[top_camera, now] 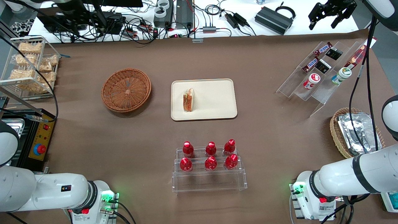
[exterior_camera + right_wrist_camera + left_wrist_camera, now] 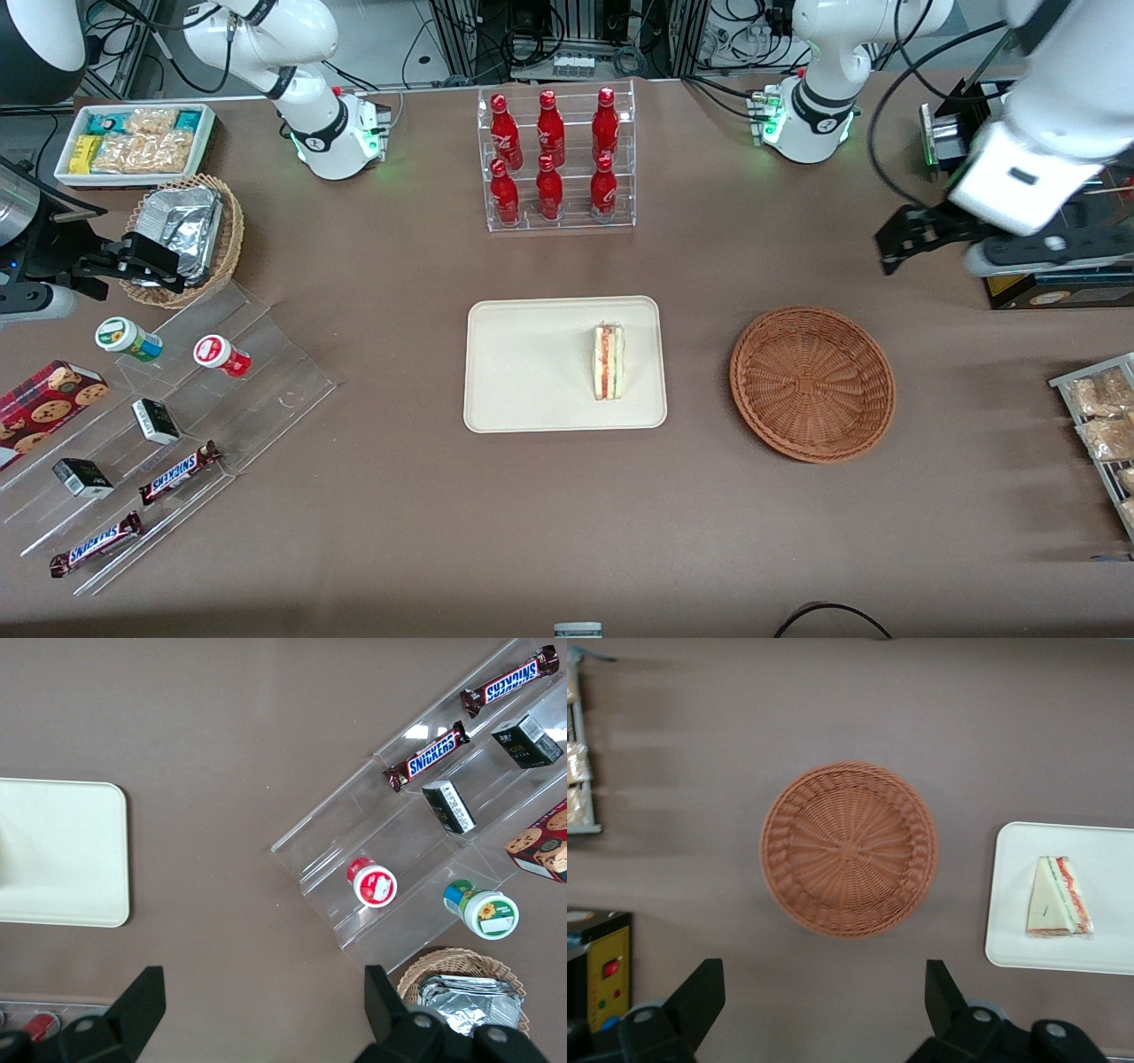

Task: Place sandwich from basket to tray

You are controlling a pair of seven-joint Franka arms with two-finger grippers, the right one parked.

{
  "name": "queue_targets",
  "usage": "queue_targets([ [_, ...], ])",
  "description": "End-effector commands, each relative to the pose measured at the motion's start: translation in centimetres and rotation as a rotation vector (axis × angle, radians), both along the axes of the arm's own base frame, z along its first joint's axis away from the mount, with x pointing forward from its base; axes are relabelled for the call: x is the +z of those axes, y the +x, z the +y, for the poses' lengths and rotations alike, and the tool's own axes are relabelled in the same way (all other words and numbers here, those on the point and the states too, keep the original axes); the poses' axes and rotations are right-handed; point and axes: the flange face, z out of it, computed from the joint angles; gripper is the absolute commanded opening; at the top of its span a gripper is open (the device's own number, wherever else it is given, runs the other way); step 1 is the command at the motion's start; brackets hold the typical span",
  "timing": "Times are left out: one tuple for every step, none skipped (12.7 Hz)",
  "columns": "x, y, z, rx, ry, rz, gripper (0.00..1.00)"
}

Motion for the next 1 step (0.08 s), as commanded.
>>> queue_targets([
  [2.19,-0.37,1.7,0.014,-0.038,0.027,1.0],
])
